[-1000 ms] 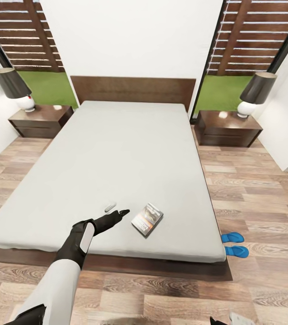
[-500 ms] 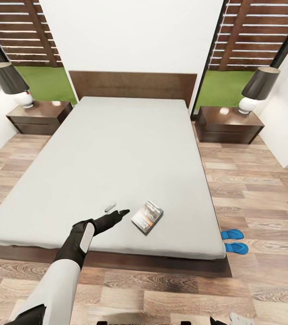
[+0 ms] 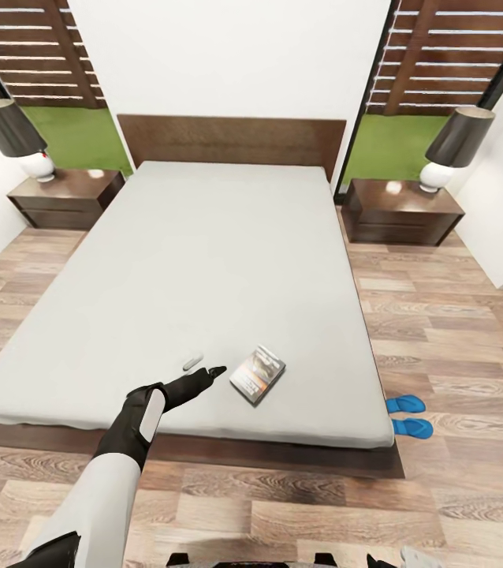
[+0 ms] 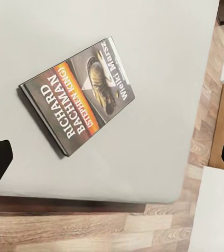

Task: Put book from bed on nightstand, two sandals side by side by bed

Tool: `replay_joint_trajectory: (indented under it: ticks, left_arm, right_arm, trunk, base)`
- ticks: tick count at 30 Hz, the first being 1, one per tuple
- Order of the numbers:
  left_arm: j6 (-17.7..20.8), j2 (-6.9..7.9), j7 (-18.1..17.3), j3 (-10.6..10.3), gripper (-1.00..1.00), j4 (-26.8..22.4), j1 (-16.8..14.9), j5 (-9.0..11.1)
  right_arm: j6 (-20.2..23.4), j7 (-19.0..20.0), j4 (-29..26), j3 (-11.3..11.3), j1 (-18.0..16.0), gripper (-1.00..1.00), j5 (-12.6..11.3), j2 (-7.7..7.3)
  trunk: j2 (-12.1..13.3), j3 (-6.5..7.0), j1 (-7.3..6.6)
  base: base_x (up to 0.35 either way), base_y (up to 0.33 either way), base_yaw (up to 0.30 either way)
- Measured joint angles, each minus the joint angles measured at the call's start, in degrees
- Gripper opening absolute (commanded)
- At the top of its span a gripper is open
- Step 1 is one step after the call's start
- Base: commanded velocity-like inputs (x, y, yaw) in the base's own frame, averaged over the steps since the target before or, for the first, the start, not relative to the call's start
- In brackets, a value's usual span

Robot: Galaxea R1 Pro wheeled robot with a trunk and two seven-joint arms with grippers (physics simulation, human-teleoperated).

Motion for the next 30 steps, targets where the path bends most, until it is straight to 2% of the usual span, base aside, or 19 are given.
replay_joint_trajectory:
  ticks: [30]
  left_arm:
    - [-0.01,0.00,0.00,0.00,1.00,0.00,0.00,0.00]
  right_arm:
    - [-0.01,0.00,0.00,0.01,0.00,1.00,0.00,0.00]
  trunk:
    - [0.00,-2.73,0.00]
  base:
    - [0.000,0.000,0.000]
